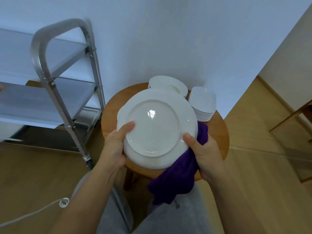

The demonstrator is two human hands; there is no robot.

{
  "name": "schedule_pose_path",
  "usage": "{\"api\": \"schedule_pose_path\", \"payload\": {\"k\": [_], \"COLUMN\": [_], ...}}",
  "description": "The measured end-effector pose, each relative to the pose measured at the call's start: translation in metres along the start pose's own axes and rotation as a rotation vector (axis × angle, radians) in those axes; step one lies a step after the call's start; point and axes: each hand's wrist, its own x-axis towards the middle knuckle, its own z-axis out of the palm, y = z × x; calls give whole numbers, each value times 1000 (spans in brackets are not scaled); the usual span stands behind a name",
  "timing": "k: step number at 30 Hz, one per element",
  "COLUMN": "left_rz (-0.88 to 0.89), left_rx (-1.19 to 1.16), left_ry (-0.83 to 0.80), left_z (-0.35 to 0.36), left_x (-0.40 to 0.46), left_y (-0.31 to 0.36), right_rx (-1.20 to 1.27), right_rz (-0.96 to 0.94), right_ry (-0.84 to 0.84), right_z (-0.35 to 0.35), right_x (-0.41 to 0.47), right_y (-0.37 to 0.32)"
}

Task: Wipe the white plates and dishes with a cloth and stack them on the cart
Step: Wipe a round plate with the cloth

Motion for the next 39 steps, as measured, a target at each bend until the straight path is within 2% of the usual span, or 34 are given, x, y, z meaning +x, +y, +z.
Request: {"api": "schedule_pose_path", "payload": {"k": [2,3,5,7,9,11,13,14,16,20,23,26,29,31,32,33,35,37,39], "left_rz": [83,144,275,388,465,507,537,551,549,533,504,439,364,308,294,298,333,359,350], "left_rx": [103,198,511,930,1212,1283,1275,1303,1391,1319,1228,958,696,627,612,620,683,686,608], "left_ry": [77,101,125,122,52,-67,-188,-221,-214,-192,-179,-88,-16,-20,-25,-35,-87,-121,-105], "left_z": [1,2,7,17,29,38,41,41,42,39,33,28,32,35,35,35,36,36,35], "left_x": [2,2,1,-1,-7,-12,-15,-16,-20,-23,-24,-23,-22,-23,-24,-25,-26,-26,-25], "left_y": [11,17,28,32,30,30,32,32,32,40,52,57,55,49,46,46,50,55,53], "right_rx": [-117,-96,-30,-7,-254,-692,-1053,-1166,-1253,-1154,-826,-512,-320,-342,-432,-551,-680,-590,-460], "right_rz": [-14,-15,-38,-102,-205,-311,-268,-188,-71,-81,-51,-99,-83,-90,-151,-235,-330,-269,-221], "right_ry": [166,223,185,6,-211,-469,-756,-852,-940,-867,-736,-513,-233,-80,-34,-18,-87,-217,-228], "right_z": [-8,-10,-8,1,15,25,28,29,34,30,14,1,-1,4,5,4,4,4,4], "right_x": [6,10,15,19,21,25,37,43,50,59,58,50,42,39,38,39,37,33,32], "right_y": [3,0,-13,-29,-50,-70,-85,-90,-95,-90,-77,-56,-35,-34,-36,-39,-49,-59,-63]}}
